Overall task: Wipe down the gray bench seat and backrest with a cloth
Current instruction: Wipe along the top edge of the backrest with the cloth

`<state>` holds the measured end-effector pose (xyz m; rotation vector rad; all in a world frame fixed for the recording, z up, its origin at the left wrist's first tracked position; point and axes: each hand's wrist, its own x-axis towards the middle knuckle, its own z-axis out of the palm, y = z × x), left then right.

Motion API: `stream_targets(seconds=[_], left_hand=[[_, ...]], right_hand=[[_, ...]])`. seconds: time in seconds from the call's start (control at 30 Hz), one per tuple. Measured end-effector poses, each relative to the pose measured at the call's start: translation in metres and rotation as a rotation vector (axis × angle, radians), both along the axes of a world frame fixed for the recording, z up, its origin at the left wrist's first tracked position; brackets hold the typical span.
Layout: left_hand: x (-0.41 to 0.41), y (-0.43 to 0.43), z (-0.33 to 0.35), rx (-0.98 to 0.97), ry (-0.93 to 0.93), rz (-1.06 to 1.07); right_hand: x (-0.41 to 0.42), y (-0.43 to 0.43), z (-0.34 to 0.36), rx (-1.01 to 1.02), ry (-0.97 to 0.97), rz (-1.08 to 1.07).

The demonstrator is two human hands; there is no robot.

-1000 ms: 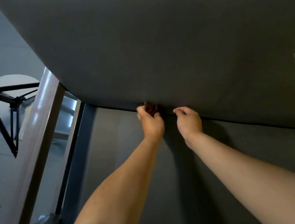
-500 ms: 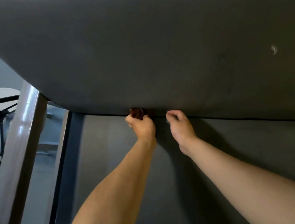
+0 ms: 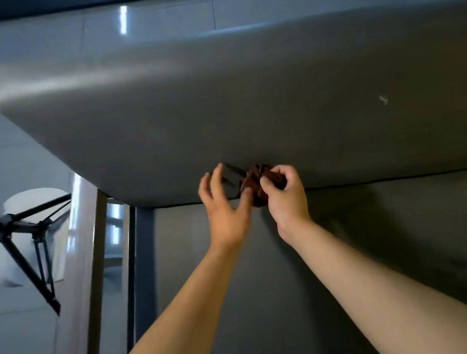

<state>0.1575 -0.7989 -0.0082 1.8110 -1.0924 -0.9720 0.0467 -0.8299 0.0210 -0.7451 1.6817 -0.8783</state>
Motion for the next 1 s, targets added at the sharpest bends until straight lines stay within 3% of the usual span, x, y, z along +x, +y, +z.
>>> stream_targets(seconds=[0.13, 0.27, 0.37, 0.53, 0.73, 0.87, 1.0], left_hand=[[0.022, -0.008, 0.019, 0.037, -0.016, 0.039], [0.017, -0.004, 0.021, 0.086, 0.029, -0.077], [0.020, -0.005, 0.019, 0.063, 0.038, -0.071], [0.025, -0.001, 0.030, 0.070, 0.090, -0.041], [0.020, -0.012, 0.072, 0.101, 0.216, 0.198], [0.027, -0.030, 0.092, 0.149, 0.401, 0.335], [0.034, -0.042, 0.091, 0.224, 0.460, 0.330]], right_hand=[[0.026, -0.016, 0.057, -0.617, 0.329, 0.127], [0.054, -0.044, 0.068, -0.846, 0.575, 0.143], [0.059, -0.045, 0.044, -0.797, 0.610, 0.122], [0.062, -0.035, 0.042, -0.627, 0.507, 0.062], [0.063, -0.038, 0.068, -0.156, 0.229, -0.002], [0.059, -0.043, 0.095, -0.369, 0.223, -0.124], [0.074, -0.054, 0.090, -0.291, 0.230, -0.216]])
